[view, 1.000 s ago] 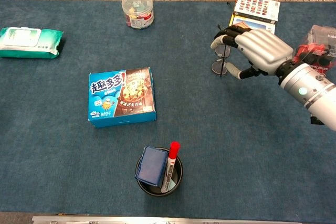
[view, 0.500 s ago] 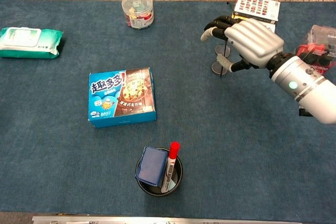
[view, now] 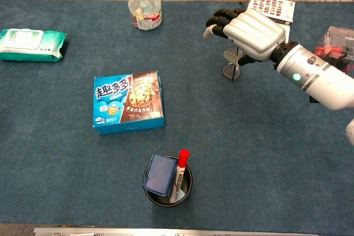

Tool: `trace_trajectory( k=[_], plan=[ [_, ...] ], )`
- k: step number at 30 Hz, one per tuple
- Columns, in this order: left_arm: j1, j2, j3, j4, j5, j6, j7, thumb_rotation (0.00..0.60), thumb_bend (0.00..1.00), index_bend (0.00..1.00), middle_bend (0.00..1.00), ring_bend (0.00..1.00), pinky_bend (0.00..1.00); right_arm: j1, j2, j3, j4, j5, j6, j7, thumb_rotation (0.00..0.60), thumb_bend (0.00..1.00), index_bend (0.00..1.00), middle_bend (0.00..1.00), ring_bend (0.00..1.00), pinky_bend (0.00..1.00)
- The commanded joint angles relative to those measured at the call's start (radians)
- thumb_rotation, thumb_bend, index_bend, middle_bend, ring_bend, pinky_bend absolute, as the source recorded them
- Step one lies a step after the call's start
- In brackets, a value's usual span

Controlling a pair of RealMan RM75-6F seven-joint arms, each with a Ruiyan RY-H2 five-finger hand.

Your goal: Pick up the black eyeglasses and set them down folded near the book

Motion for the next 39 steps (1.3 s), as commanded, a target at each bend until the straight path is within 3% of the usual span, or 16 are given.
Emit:
trace_trajectory(
  k=[1, 22, 39],
  plan=[
    [0.0, 0.0, 0.0, 0.0, -0.001, -0.001, 0.001, 0.6, 0.48, 0.52, 0.45, 0.37, 0.46, 0.01, 0.008, -0.006, 0.002, -0.011, -0.005, 0.004, 0.6, 0.37, 0.28, 0.2, 0.11, 0.24],
    [0.0, -0.001, 0.001, -0.003, -0.003, -0.003, 0.007, 0.6, 0.48, 0.52, 0.45, 0.37, 0.46, 0.061, 0.05, -0.024, 0.052, -0.084, 0.026, -0.112, 0.6, 0.33, 0.28, 0.22, 0.11, 0.24],
    [-0.001, -0.003, 0.001, 0.0, -0.003, -0.004, 0.007, 0.6, 0.48, 0.52, 0.45, 0.37, 0.46, 0.064, 0.039, -0.007, 0.143, -0.046, 0.036, -0.136, 0.6, 0.33, 0.28, 0.22, 0.11, 0.24]
  ],
)
